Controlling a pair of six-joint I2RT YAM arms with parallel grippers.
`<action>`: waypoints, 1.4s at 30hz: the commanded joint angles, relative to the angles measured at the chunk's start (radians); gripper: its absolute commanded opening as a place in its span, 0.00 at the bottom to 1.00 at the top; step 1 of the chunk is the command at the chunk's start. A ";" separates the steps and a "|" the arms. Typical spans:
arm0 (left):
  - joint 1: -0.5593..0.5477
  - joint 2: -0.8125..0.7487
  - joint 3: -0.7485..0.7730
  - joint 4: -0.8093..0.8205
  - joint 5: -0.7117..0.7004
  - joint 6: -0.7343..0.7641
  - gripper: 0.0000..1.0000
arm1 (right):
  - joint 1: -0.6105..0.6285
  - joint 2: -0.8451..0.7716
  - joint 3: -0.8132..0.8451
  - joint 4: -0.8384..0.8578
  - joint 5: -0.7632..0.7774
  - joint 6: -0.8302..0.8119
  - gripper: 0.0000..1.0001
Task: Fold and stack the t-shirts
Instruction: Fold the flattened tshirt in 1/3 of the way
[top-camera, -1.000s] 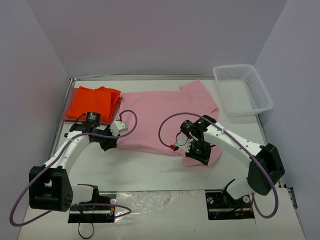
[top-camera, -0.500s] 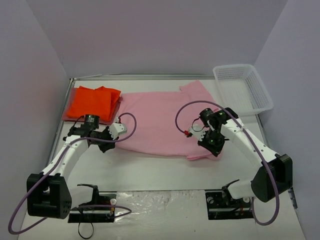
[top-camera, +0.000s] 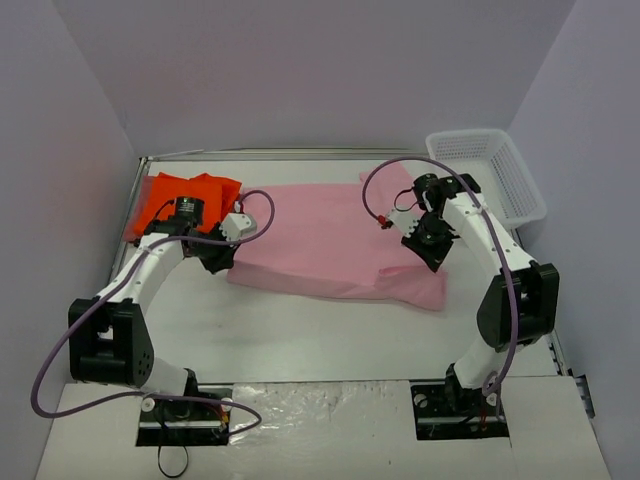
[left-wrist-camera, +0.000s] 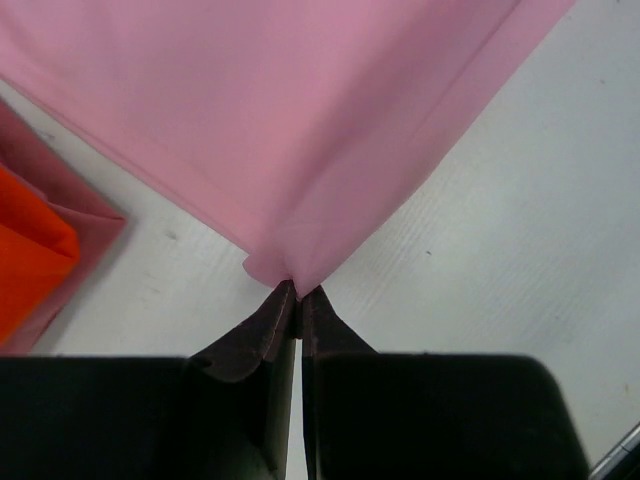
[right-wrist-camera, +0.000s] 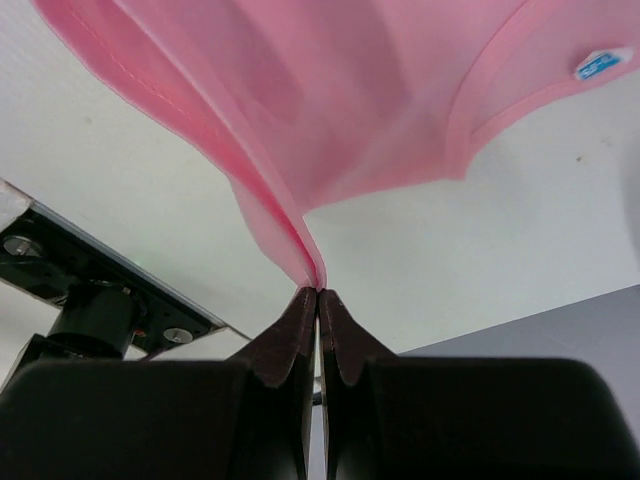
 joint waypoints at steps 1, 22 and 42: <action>0.008 0.030 0.096 -0.043 -0.009 0.018 0.02 | -0.010 0.065 0.113 -0.031 0.013 -0.023 0.00; 0.018 0.225 0.179 -0.011 -0.023 0.009 0.02 | -0.020 0.559 0.604 -0.080 0.054 0.006 0.00; 0.029 0.307 0.219 0.029 -0.060 -0.041 0.02 | -0.041 0.691 0.726 -0.060 0.080 0.013 0.00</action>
